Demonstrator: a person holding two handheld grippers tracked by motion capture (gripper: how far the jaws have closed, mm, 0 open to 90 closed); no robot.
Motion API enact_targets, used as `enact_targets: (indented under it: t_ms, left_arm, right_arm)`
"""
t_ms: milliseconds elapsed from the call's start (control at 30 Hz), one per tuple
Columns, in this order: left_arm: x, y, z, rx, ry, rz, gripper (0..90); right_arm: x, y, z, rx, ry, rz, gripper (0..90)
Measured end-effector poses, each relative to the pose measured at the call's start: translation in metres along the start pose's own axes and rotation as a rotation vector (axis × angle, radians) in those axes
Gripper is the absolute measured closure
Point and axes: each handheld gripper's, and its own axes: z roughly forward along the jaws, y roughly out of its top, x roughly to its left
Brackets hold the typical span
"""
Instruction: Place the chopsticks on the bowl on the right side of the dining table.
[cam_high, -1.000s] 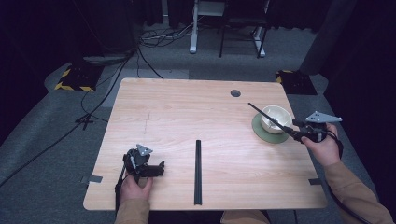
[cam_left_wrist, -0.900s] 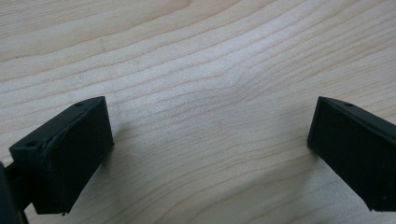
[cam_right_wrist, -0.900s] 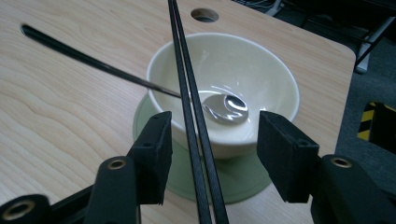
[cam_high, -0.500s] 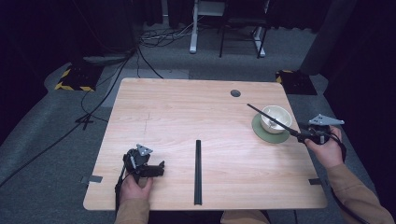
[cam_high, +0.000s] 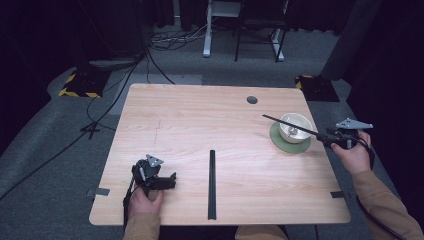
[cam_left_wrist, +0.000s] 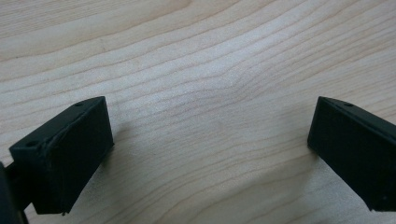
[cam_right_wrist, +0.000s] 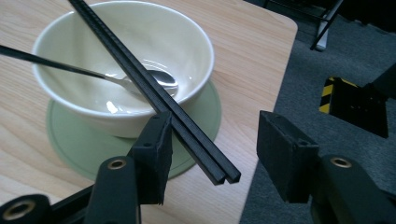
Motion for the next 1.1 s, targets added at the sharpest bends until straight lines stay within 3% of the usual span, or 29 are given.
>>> enact_targets:
  t_ms: [367,633,867,933,1000,1100]
  left_arm:
    - [0.000,0.000,0.000,-0.001,0.001,-0.003,0.3]
    - [0.000,0.000,0.000,-0.001,0.001,-0.003,0.3]
    - [0.000,0.000,0.000,-0.001,0.001,-0.002,0.3]
    - [0.000,0.000,0.000,-0.001,0.001,-0.003,0.3]
    - [0.000,0.000,0.000,-0.001,0.001,-0.003,0.3]
    - [0.000,0.000,0.000,0.000,0.000,-0.001,0.3]
  right_arm:
    - [-0.011,0.007,0.005,0.008,-0.049,0.005,46.0]
    - [-0.017,0.018,-0.002,-0.023,-0.047,0.034,45.0]
    - [-0.010,0.038,-0.005,-0.048,-0.037,0.032,45.0]
    - [-0.009,0.036,-0.007,-0.041,-0.049,0.034,45.5]
    - [-0.014,0.031,-0.011,-0.035,-0.097,0.040,45.9]
    - [-0.026,0.017,-0.013,-0.015,-0.150,0.109,45.9]
